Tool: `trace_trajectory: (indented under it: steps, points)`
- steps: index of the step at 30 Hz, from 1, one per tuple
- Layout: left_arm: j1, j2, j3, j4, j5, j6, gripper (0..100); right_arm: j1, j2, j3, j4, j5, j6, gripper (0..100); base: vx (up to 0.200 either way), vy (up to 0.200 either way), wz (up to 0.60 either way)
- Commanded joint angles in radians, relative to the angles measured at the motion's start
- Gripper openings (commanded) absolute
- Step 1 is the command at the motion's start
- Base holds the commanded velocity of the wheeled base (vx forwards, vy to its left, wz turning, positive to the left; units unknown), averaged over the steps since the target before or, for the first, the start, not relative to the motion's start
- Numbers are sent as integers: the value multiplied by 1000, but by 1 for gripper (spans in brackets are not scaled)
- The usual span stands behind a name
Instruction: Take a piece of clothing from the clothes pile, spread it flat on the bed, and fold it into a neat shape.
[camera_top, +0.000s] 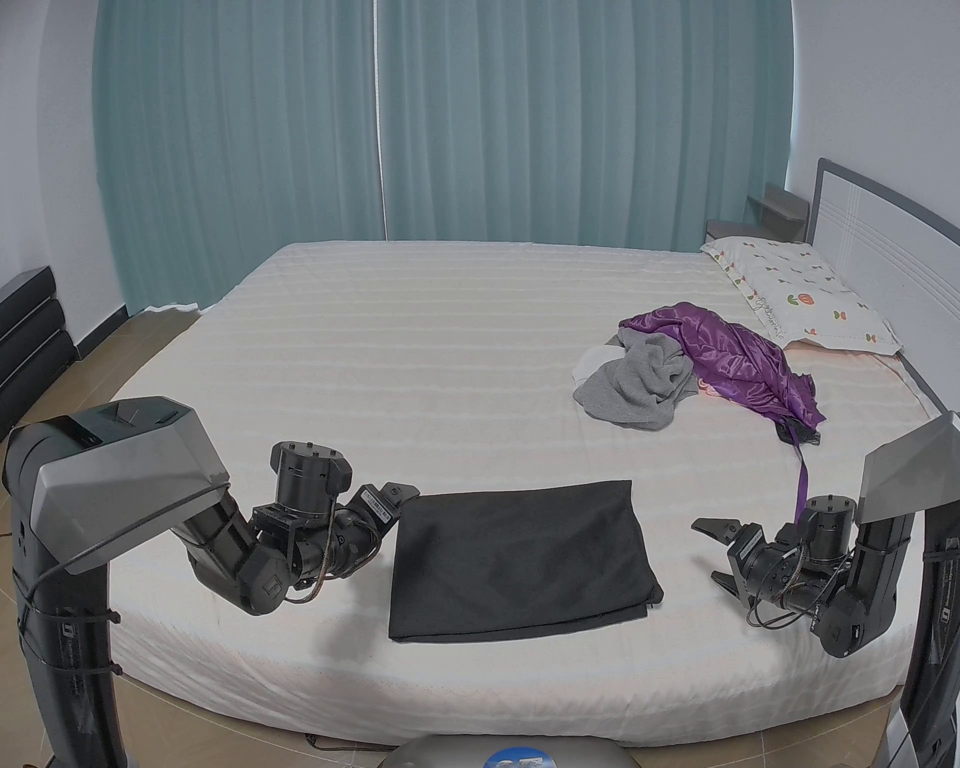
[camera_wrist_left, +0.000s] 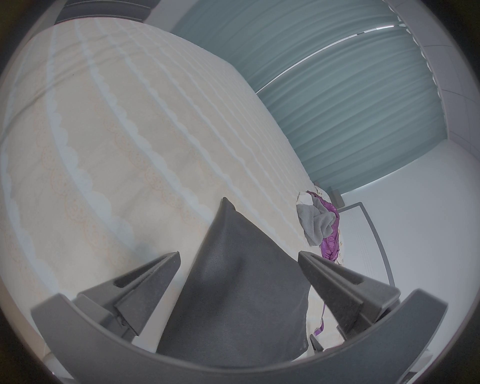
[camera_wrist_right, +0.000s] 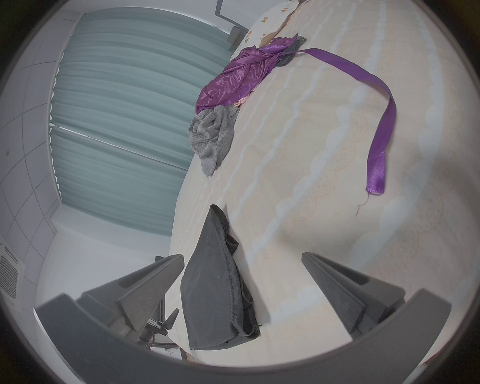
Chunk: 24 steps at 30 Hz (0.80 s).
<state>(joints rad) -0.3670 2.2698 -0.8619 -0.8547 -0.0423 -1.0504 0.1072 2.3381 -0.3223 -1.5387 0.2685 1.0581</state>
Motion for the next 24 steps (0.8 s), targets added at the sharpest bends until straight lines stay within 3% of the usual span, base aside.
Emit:
trace_trajectory:
  steps: [1, 5, 24]
  points:
    - [-1, 24, 20, -24, 1, 21, 100, 2, 3, 2, -1, 0, 0, 100, 0, 0, 0]
    - [-4, 36, 49, -50, 2, 89, 100, 2, 3, 2, 0, 0, 0, 100, 0, 0, 0]
    - [-38, 125, 69, -196, 18, 188, 100, 3, 7, 2, -1, -2, -3, 100, 0, 0, 0]
